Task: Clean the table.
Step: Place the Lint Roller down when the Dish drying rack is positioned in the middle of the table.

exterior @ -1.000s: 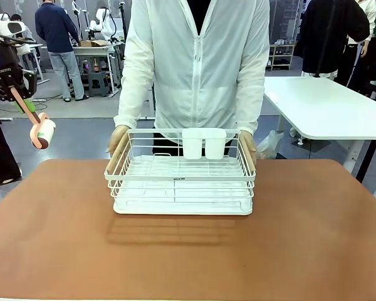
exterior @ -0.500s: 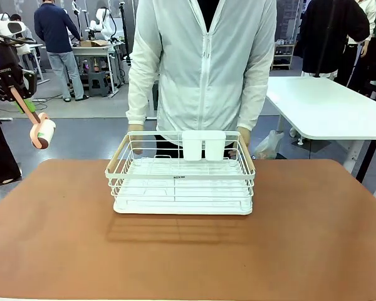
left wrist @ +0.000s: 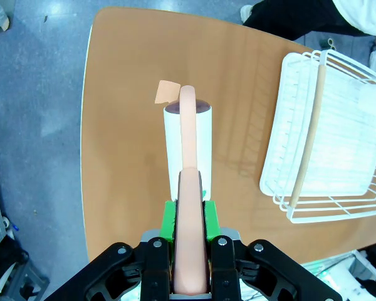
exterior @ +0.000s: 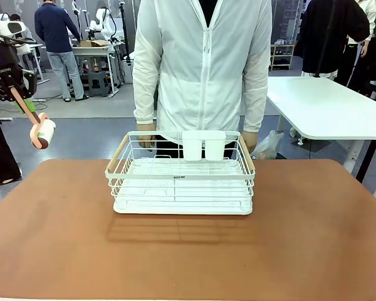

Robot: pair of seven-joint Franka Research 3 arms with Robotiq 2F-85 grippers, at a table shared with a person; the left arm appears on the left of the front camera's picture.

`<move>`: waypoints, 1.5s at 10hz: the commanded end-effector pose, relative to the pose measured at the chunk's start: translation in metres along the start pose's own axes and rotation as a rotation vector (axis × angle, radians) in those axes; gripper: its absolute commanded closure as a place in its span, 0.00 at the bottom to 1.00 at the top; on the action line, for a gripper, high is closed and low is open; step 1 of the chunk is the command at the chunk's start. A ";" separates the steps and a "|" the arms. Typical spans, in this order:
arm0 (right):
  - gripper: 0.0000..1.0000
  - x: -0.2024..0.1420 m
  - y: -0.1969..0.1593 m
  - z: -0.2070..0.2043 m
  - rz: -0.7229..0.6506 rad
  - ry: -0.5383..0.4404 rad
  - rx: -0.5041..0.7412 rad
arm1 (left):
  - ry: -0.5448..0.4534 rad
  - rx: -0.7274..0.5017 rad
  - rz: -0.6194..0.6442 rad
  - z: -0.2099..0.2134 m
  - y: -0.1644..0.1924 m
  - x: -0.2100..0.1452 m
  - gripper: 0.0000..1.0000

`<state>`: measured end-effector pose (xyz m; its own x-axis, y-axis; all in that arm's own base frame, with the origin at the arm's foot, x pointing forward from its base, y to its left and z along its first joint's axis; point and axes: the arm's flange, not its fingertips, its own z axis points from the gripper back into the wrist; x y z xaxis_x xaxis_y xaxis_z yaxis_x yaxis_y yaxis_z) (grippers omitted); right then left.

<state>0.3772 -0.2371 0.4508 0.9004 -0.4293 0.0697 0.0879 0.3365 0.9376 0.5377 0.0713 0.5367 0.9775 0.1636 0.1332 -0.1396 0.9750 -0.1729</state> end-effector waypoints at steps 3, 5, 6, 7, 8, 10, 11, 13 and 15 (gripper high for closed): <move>0.00 -0.001 0.002 0.000 0.000 0.000 0.013 | -0.006 0.006 0.000 0.004 0.002 0.001 0.79; 0.00 -0.001 0.002 0.000 0.000 0.000 0.013 | -0.006 0.006 0.000 0.004 0.002 0.001 0.79; 0.00 -0.001 0.002 0.000 0.000 0.000 0.013 | -0.006 0.006 0.000 0.004 0.002 0.001 0.79; 0.00 -0.001 0.002 0.000 0.000 0.000 0.013 | -0.006 0.006 0.000 0.004 0.002 0.001 0.79; 0.00 -0.001 0.002 0.000 0.000 0.000 0.013 | -0.006 0.006 0.000 0.004 0.002 0.001 0.79; 0.00 -0.001 0.002 0.000 0.000 0.000 0.013 | -0.006 0.006 0.000 0.004 0.002 0.001 0.79; 0.00 -0.001 0.002 0.000 0.000 0.000 0.013 | -0.006 0.006 0.000 0.004 0.002 0.001 0.79; 0.00 -0.001 0.002 0.000 0.000 0.000 0.013 | -0.006 0.006 0.000 0.004 0.002 0.001 0.79; 0.00 -0.001 0.002 0.000 0.000 0.000 0.013 | 0.001 -0.030 0.100 -0.004 -0.005 0.004 0.79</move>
<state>0.3772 -0.2371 0.4508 0.9004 -0.4293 0.0697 0.0879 0.3365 0.9376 0.5385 0.0703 0.5349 0.9740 0.1892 0.1249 -0.1651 0.9695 -0.1811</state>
